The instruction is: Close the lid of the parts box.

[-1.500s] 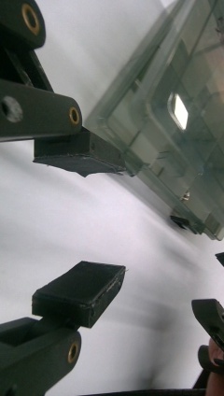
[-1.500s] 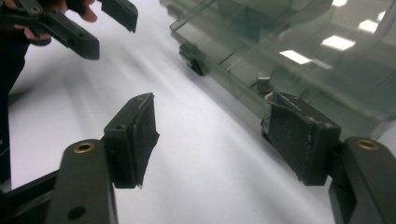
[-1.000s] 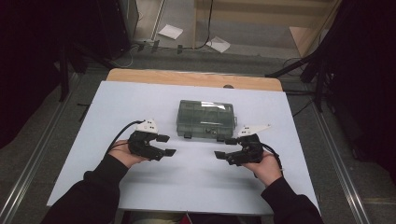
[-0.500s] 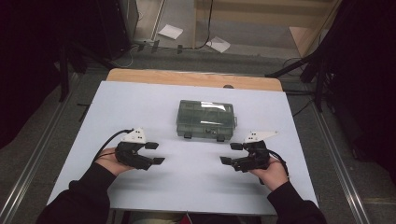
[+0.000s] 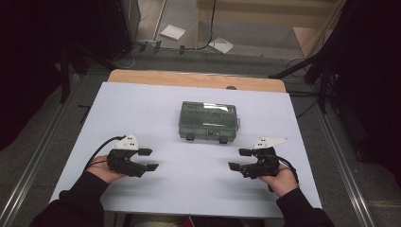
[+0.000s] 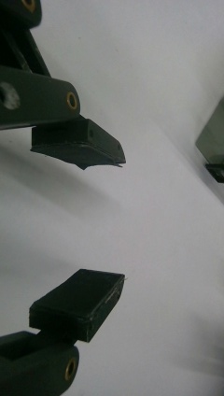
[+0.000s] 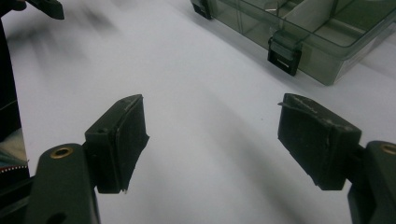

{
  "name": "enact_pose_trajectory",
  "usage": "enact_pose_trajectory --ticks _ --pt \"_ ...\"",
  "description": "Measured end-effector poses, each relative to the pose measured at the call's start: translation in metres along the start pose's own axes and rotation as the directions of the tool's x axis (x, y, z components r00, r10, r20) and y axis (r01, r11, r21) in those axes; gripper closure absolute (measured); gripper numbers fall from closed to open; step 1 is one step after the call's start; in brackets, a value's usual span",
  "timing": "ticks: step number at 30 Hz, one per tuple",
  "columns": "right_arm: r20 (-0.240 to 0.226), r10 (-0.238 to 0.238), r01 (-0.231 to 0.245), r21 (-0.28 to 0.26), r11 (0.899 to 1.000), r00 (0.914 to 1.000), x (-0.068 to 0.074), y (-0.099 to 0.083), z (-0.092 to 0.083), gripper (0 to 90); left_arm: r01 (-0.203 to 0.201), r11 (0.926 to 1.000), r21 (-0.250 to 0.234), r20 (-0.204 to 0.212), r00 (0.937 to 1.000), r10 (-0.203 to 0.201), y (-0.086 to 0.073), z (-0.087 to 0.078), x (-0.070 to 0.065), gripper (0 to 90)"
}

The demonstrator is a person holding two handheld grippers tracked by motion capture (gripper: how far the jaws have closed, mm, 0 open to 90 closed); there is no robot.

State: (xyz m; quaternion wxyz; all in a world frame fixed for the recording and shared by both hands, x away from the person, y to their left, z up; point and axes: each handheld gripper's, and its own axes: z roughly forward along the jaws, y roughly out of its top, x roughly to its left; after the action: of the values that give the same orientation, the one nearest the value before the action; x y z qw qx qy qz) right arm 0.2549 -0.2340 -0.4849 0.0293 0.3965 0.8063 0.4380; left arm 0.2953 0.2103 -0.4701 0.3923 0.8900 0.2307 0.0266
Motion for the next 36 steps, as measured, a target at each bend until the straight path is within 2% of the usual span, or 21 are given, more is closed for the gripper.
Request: enact_pose_trajectory --ticks 10,17,32,36 --pt "-0.002 0.008 -0.008 -0.003 1.0 1.0 -0.001 -0.006 -0.008 25.0 0.019 0.9998 -0.009 -0.011 0.9998 -0.019 -0.011 -0.012 0.003 35.6" --pt "0.005 0.01 -0.01 0.002 1.0 0.9999 -0.002 -0.01 -0.011 25.0 0.036 0.9994 0.003 -0.028 0.999 -0.035 -0.017 -0.018 0.006 35.7" --pt "0.002 -0.01 0.01 0.008 1.0 0.9999 -0.003 -0.012 -0.012 25.0 0.076 0.9969 0.018 -0.043 0.9962 -0.076 -0.026 -0.018 0.015 35.6" --pt "0.001 -0.011 0.011 0.01 1.0 0.9999 -0.004 -0.012 -0.011 25.0 0.075 0.997 0.017 -0.041 0.9964 -0.075 -0.026 -0.017 0.015 35.6"
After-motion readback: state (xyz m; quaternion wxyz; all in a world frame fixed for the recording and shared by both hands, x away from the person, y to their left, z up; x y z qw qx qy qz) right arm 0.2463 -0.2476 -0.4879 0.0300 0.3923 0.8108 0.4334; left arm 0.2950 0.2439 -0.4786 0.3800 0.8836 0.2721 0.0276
